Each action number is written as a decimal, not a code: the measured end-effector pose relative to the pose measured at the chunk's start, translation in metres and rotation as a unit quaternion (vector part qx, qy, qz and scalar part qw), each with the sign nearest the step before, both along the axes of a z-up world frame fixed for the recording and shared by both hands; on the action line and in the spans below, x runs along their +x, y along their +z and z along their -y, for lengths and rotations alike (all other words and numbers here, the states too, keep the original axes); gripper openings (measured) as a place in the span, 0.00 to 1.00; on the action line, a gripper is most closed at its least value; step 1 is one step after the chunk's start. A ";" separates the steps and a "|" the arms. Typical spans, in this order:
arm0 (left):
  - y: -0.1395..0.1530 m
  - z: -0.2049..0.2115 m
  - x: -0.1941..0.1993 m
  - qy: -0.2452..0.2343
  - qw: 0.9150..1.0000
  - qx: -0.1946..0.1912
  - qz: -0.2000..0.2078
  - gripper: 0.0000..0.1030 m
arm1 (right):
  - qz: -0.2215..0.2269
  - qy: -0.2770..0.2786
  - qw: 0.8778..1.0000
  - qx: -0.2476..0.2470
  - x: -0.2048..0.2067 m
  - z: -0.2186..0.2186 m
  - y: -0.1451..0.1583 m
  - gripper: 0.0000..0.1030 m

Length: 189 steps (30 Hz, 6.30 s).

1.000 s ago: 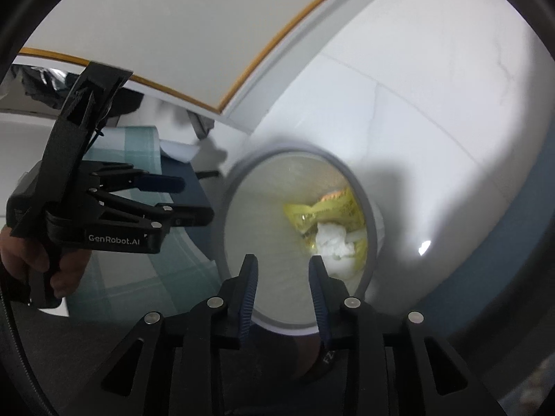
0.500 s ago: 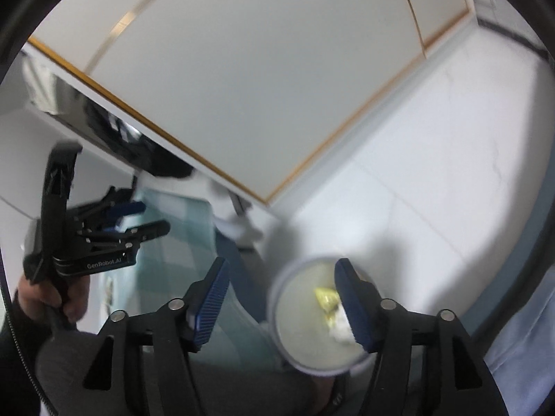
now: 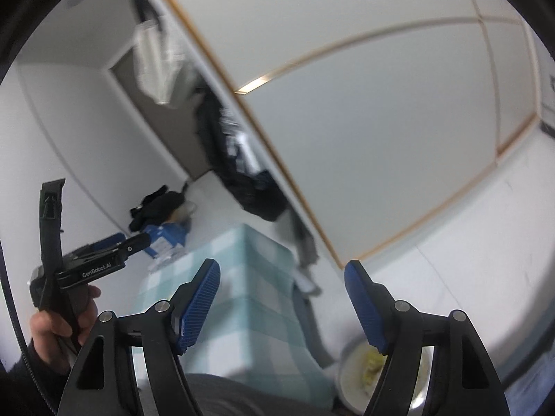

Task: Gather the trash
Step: 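Move both tools back over the table toward the sauce packets, then grasp a red-and-white checkered sauce packet with the right tool and lift it, then grasp the other checkered sauce packet with the left tool and lift it, then carry both sauce packets in both tools over the bin, then lower both tools into the bin and open them to drop the packets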

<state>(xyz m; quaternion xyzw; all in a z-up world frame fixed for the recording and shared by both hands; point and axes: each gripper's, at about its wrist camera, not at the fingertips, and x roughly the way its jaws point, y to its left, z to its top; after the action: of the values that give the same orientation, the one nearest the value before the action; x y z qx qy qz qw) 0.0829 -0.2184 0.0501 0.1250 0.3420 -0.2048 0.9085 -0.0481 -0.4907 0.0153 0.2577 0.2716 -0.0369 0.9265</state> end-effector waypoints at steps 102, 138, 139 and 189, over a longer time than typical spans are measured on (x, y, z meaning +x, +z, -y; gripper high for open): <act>-0.166 -0.128 0.096 0.092 0.964 0.041 -0.246 0.18 | -0.072 0.274 0.958 -0.035 0.236 -0.211 -0.067 0.20; 0.037 -0.053 -0.013 -0.064 0.983 -0.145 -0.089 0.15 | 0.093 0.183 0.979 -0.004 0.042 -0.137 0.072 0.20; 0.045 -0.044 -0.019 -0.076 0.983 -0.144 -0.081 0.15 | 0.098 0.176 0.979 -0.007 0.033 -0.130 0.077 0.20; -0.155 0.252 -0.091 -0.296 0.884 0.160 -0.325 0.15 | -0.099 -0.092 0.981 0.139 -0.088 0.111 -0.164 0.20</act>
<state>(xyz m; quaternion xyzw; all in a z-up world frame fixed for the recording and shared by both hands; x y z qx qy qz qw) -0.0085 -0.4699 -0.1045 0.2906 0.5930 -0.4358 0.6115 -0.1365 -0.6018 -0.1483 0.4029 0.3400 -0.1091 0.8427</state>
